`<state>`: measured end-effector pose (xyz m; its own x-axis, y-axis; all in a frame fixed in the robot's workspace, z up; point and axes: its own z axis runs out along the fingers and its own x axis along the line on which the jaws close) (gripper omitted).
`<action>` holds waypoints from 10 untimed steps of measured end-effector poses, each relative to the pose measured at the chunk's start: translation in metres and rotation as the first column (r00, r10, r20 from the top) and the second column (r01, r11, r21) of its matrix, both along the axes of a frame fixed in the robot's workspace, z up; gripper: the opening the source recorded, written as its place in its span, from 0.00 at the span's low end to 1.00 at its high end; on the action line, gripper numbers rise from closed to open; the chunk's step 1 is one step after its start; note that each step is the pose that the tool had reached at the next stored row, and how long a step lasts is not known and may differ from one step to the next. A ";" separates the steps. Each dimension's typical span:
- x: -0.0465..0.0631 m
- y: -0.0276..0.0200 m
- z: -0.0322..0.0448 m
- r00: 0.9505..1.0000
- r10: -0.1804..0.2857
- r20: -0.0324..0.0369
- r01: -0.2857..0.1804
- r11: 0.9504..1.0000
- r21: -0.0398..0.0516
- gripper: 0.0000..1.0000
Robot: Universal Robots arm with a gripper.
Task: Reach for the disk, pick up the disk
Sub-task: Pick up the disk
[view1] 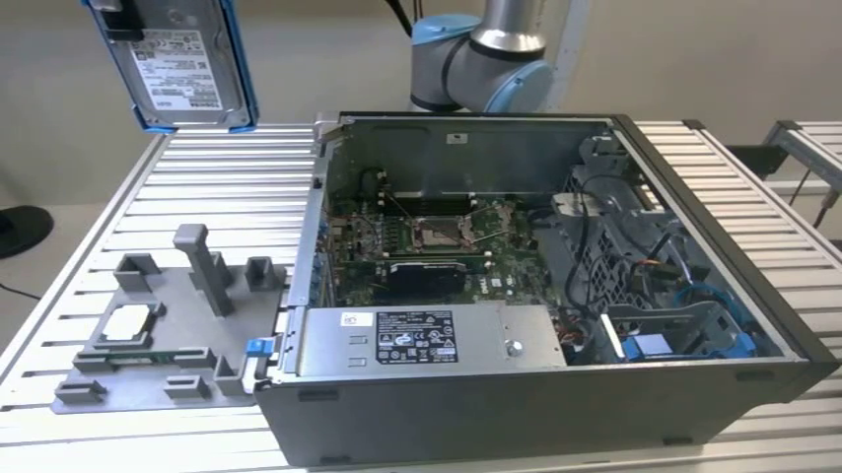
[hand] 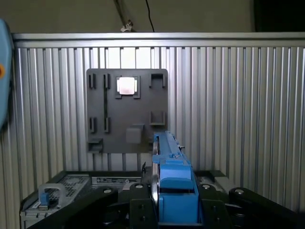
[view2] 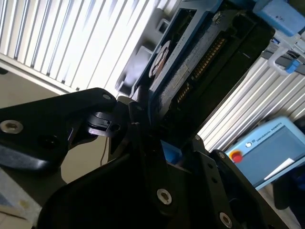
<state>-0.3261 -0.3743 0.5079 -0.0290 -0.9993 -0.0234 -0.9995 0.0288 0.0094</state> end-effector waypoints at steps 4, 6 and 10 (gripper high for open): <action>0.006 0.0000 0.0000 1.000 0.000 0.000 0.000 1.000 0.000 0.00; 0.009 0.0000 0.0000 1.000 0.000 0.000 0.000 1.000 0.000 0.00; 0.014 0.0000 0.0000 1.000 0.000 0.000 0.000 1.000 0.000 0.00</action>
<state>-0.3123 -0.3743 0.5079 -0.0289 -0.9993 -0.0235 -0.9995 0.0287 0.0094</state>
